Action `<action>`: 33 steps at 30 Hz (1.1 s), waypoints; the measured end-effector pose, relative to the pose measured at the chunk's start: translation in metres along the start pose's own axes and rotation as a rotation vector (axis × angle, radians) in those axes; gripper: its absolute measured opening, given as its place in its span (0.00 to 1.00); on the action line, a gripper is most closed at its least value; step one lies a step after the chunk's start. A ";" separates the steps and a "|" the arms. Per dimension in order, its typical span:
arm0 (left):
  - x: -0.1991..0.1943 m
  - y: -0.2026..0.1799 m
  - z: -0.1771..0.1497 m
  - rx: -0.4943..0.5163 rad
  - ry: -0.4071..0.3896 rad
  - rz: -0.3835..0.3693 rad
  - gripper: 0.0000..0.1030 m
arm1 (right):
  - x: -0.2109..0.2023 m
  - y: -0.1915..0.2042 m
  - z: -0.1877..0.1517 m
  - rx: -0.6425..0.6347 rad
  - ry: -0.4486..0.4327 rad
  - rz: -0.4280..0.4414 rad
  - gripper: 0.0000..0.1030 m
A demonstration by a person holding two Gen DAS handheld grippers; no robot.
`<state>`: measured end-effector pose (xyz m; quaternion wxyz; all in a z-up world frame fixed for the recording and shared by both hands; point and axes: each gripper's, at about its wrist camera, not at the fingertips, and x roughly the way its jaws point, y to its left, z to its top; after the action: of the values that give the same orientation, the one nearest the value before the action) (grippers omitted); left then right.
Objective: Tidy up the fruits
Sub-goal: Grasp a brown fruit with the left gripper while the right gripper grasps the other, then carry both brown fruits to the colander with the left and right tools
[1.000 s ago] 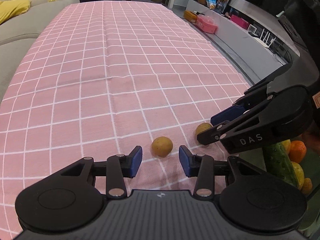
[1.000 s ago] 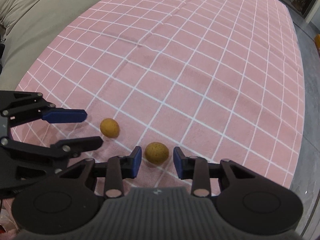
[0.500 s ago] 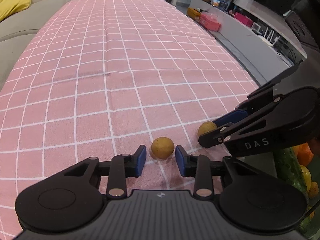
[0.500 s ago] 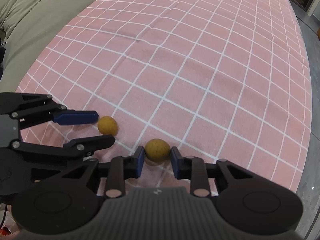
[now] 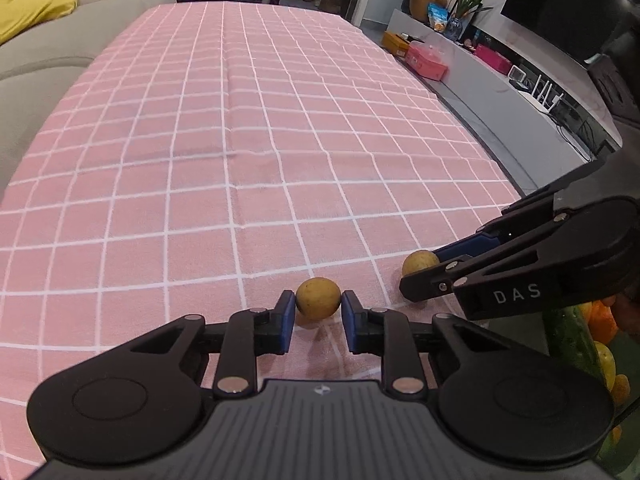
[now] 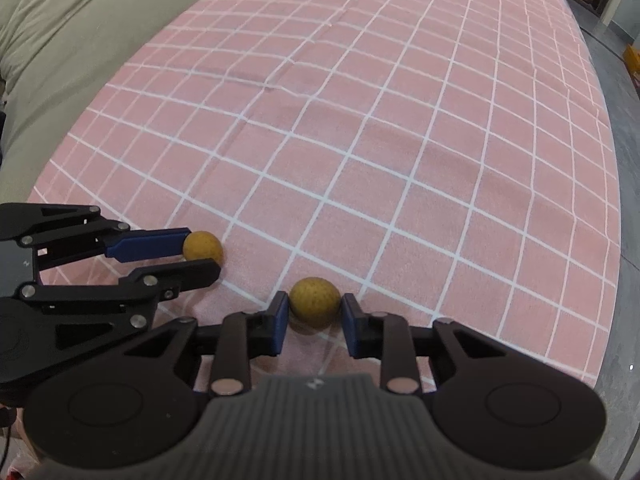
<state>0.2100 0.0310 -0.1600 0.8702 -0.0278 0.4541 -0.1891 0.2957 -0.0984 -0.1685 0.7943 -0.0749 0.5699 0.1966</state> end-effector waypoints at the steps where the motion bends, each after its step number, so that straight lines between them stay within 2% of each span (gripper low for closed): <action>1: -0.004 0.000 0.001 -0.001 -0.006 0.000 0.27 | -0.004 0.002 -0.001 0.005 -0.014 0.005 0.24; 8: -0.033 -0.005 0.013 0.013 -0.029 0.012 0.27 | -0.040 0.020 -0.010 0.005 -0.113 0.004 0.24; 14: -0.063 -0.023 0.024 0.026 -0.062 0.018 0.27 | -0.084 0.032 -0.027 0.051 -0.228 -0.013 0.24; 21: -0.093 -0.071 0.031 0.121 -0.098 0.004 0.26 | -0.137 0.028 -0.068 0.138 -0.361 -0.041 0.24; 33: -0.102 -0.140 0.012 0.242 -0.065 -0.076 0.27 | -0.198 0.007 -0.144 0.206 -0.464 -0.162 0.24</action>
<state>0.1247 -0.0639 -0.0424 0.8736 0.0543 0.3983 -0.2744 0.1124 -0.1860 -0.0319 0.9204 0.0079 0.3815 0.0854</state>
